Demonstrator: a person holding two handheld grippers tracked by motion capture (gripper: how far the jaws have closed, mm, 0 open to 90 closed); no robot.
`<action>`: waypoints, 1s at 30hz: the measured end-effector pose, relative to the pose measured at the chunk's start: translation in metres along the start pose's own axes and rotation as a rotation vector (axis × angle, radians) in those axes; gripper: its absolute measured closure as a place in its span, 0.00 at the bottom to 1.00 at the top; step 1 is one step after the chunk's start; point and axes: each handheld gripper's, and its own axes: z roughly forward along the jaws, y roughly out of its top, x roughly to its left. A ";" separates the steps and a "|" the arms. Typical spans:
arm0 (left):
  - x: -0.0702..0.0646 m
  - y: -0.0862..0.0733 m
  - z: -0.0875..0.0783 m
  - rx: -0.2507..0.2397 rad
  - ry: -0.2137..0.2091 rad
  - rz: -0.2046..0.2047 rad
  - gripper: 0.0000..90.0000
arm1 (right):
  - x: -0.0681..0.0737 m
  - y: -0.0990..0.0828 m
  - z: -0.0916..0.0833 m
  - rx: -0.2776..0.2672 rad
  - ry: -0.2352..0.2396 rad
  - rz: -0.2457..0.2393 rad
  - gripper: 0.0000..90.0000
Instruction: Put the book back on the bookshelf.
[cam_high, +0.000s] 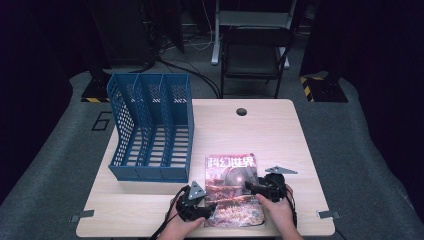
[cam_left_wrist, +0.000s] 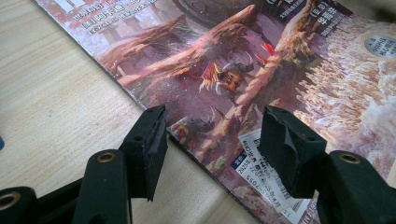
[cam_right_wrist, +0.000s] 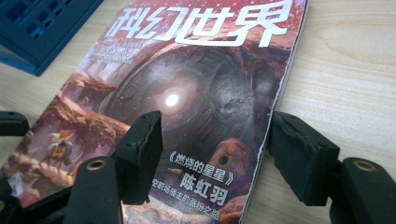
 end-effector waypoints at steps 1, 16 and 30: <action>0.000 0.000 0.001 -0.008 0.007 0.000 0.46 | -0.002 0.001 -0.001 -0.002 0.006 0.030 0.41; 0.003 -0.002 0.000 -0.012 -0.021 0.019 0.46 | -0.008 0.003 -0.010 -0.062 0.080 0.120 0.45; 0.003 -0.004 0.000 -0.028 -0.015 0.031 0.46 | 0.006 0.009 -0.021 -0.093 0.186 0.111 0.48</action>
